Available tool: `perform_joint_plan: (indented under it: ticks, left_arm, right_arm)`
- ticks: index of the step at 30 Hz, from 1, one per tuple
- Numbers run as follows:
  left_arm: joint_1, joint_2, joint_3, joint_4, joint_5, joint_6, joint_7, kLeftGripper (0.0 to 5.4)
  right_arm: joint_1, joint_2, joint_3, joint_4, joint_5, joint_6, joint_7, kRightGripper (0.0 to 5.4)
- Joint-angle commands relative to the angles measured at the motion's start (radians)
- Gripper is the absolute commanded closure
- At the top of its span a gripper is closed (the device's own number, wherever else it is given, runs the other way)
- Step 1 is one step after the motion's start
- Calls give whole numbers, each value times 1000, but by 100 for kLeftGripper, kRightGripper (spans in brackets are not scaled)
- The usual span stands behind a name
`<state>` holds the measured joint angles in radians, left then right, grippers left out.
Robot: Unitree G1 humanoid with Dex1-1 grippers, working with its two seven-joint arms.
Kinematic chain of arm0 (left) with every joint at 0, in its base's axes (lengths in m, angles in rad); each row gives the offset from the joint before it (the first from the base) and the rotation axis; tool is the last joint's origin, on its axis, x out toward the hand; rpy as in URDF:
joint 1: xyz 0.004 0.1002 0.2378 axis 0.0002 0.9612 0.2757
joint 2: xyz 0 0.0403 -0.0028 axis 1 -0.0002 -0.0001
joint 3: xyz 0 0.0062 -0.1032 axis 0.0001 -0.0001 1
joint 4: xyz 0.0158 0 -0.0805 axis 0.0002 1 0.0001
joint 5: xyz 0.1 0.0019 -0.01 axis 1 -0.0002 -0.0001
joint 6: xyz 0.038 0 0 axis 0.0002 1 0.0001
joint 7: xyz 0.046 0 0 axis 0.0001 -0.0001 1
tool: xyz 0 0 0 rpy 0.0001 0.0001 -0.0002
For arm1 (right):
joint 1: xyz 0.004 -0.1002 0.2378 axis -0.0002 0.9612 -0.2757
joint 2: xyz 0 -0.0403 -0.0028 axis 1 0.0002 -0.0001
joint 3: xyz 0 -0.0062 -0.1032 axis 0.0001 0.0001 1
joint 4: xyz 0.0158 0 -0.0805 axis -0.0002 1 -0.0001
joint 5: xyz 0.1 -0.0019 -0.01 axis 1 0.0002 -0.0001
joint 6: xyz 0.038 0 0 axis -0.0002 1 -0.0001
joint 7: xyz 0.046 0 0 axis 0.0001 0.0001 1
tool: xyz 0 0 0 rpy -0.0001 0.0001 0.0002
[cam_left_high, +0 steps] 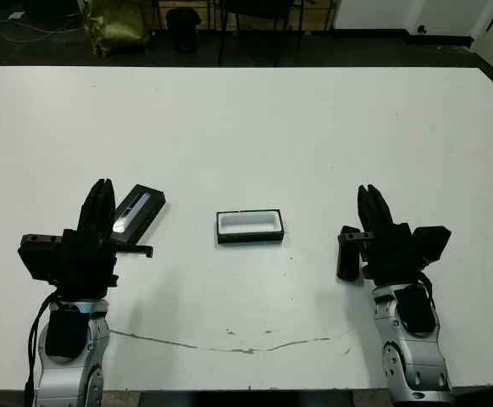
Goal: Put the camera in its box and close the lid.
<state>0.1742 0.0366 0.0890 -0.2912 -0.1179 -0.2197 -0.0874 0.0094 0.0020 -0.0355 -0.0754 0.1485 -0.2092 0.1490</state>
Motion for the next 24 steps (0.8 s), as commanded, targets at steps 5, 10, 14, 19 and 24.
perform_joint_plan:
  ticks: [5,10,14,19,24]
  left_arm:
    - [7,4,-7,13,1,19,-3,537]
    - [8,11,-9,21,6,2,-14,537]
    - [11,7,-4,22,7,1,-9,537]
    - [11,7,-9,30,14,2,-8,537]
    - [13,5,-11,29,15,2,-7,537]
  right_arm:
    - [13,-5,-2,-3,4,19,-2,540]
    - [23,0,3,-18,1,41,-10,540]
    - [37,-5,16,-35,-13,44,-11,540]
    - [75,11,29,-92,3,59,-17,540]
    - [145,39,64,-216,-32,161,-82,540]
